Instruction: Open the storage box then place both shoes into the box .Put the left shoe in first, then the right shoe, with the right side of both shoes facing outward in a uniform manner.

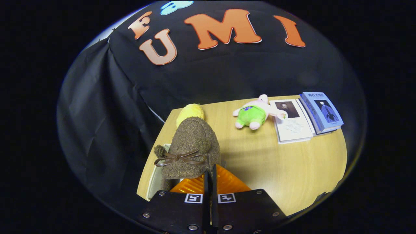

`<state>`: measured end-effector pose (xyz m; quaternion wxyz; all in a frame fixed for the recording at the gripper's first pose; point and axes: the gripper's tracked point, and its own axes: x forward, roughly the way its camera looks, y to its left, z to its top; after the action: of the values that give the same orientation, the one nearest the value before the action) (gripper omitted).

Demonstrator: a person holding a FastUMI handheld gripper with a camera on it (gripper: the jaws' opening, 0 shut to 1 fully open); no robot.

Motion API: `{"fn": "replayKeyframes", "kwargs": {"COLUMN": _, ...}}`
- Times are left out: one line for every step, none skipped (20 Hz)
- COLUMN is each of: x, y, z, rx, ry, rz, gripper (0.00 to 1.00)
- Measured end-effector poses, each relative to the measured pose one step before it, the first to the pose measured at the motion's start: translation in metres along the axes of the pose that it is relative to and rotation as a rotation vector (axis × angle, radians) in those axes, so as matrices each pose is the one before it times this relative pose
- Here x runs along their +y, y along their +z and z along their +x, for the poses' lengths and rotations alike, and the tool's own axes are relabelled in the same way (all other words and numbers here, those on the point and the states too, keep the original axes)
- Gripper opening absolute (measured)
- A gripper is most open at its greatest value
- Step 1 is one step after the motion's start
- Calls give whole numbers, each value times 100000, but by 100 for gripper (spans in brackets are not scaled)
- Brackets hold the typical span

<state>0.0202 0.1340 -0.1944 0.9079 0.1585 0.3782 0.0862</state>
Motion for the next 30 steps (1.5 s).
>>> {"fn": "replayKeyframes", "kwargs": {"x": 1149, "y": -540, "z": 365, "rx": 1244, "ry": 639, "rz": -296, "gripper": 3}}
{"fn": "replayKeyframes", "kwargs": {"x": 964, "y": -680, "z": 417, "rx": 1293, "ry": 157, "rz": -963, "gripper": 3}}
{"fn": "replayKeyframes", "kwargs": {"x": 862, "y": -478, "z": 477, "rx": 885, "ry": -25, "rz": -852, "gripper": 3}}
{"fn": "replayKeyframes", "kwargs": {"x": 822, "y": -606, "z": 627, "rx": 1146, "ry": -241, "rz": -1080, "gripper": 2}}
{"fn": "replayKeyframes", "kwargs": {"x": 540, "y": -593, "z": 498, "rx": 1226, "ry": -755, "rz": -248, "gripper": 2}}
{"fn": "replayKeyframes", "kwargs": {"x": 437, "y": -728, "z": 588, "rx": 1773, "ry": -727, "rz": -746, "gripper": 3}}
{"fn": "replayKeyframes", "kwargs": {"x": 295, "y": -777, "z": 467, "rx": 1886, "ry": -849, "rz": -624, "gripper": 3}}
{"fn": "replayKeyframes", "kwargs": {"x": 519, "y": -610, "z": 538, "rx": 1668, "ry": -61, "rz": -2383, "gripper": 3}}
{"fn": "replayKeyframes", "kwargs": {"x": 117, "y": -491, "z": 463, "rx": 1021, "ry": -1453, "rz": -1901, "gripper": 3}}
{"fn": "replayKeyframes", "kwargs": {"x": -46, "y": -599, "z": 454, "rx": 816, "ry": -2575, "rz": -564, "gripper": 3}}
{"fn": "replayKeyframes", "kwargs": {"x": -409, "y": -564, "z": 433, "rx": 1329, "ry": -3547, "rz": 63, "gripper": 3}}
{"fn": "replayKeyframes", "kwargs": {"x": -188, "y": -542, "z": 541, "rx": 1678, "ry": -2405, "rz": 2, "gripper": 3}}
{"fn": "replayKeyframes", "kwargs": {"x": -102, "y": -334, "z": 290, "rx": 899, "ry": -1923, "rz": 272, "gripper": 3}}
{"fn": "replayKeyframes", "kwargs": {"x": 31, "y": -65, "z": 168, "rx": 453, "ry": -1175, "rz": 155, "gripper": 3}}
{"fn": "replayKeyframes", "kwargs": {"x": -39, "y": -157, "z": 131, "rx": 862, "ry": -1113, "rz": -4, "gripper": 3}}
{"fn": "replayKeyframes", "kwargs": {"x": 139, "y": -230, "z": 108, "rx": 1201, "ry": -140, "rz": 290, "gripper": 4}}
{"fn": "replayKeyframes", "kwargs": {"x": 271, "y": -161, "z": -165, "rx": 1163, "ry": 1991, "rz": 1078, "gripper": 6}}
{"fn": "replayKeyframes", "kwargs": {"x": 438, "y": -330, "z": -178, "rx": 1829, "ry": 2766, "rz": 1361, "gripper": 14}}
{"fn": "replayKeyframes", "kwargs": {"x": 696, "y": -7, "z": -463, "rx": 53, "ry": 3789, "rz": 1460, "gripper": 19}}
{"fn": "replayKeyframes", "kwargs": {"x": 669, "y": 329, "z": -588, "rx": -671, "ry": 3699, "rz": 460, "gripper": 30}}
{"fn": "replayKeyframes", "kwargs": {"x": 391, "y": 275, "z": -636, "rx": -834, "ry": 2792, "rz": -89, "gripper": 34}}
{"fn": "replayKeyframes", "kwargs": {"x": 530, "y": 253, "z": -595, "rx": -1096, "ry": 3049, "rz": -566, "gripper": 45}}
{"fn": "replayKeyframes", "kwargs": {"x": 216, "y": 408, "z": -720, "rx": -1499, "ry": 2521, "rz": -720, "gripper": 50}}
{"fn": "replayKeyframes", "kwargs": {"x": 142, "y": 453, "z": -735, "rx": -1828, "ry": 2082, "rz": -782, "gripper": 59}}
{"fn": "replayKeyframes", "kwargs": {"x": -41, "y": 614, "z": -672, "rx": -2285, "ry": 1296, "rz": -924, "gripper": 63}}
{"fn": "replayKeyframes", "kwargs": {"x": 38, "y": 823, "z": -808, "rx": -2675, "ry": 1434, "rz": -1183, "gripper": 71}}
{"fn": "replayKeyframes", "kwargs": {"x": -101, "y": 781, "z": -787, "rx": -2876, "ry": 746, "rz": -884, "gripper": 75}}
{"fn": "replayKeyframes", "kwargs": {"x": -191, "y": 838, "z": -777, "rx": -3144, "ry": 601, "rz": -528, "gripper": 81}}
{"fn": "replayKeyframes", "kwargs": {"x": -321, "y": 927, "z": -556, "rx": -2878, "ry": 341, "rz": -346, "gripper": 84}}
{"fn": "replayKeyframes", "kwargs": {"x": -151, "y": 752, "z": -747, "rx": -2736, "ry": 313, "rz": -492, "gripper": 88}}
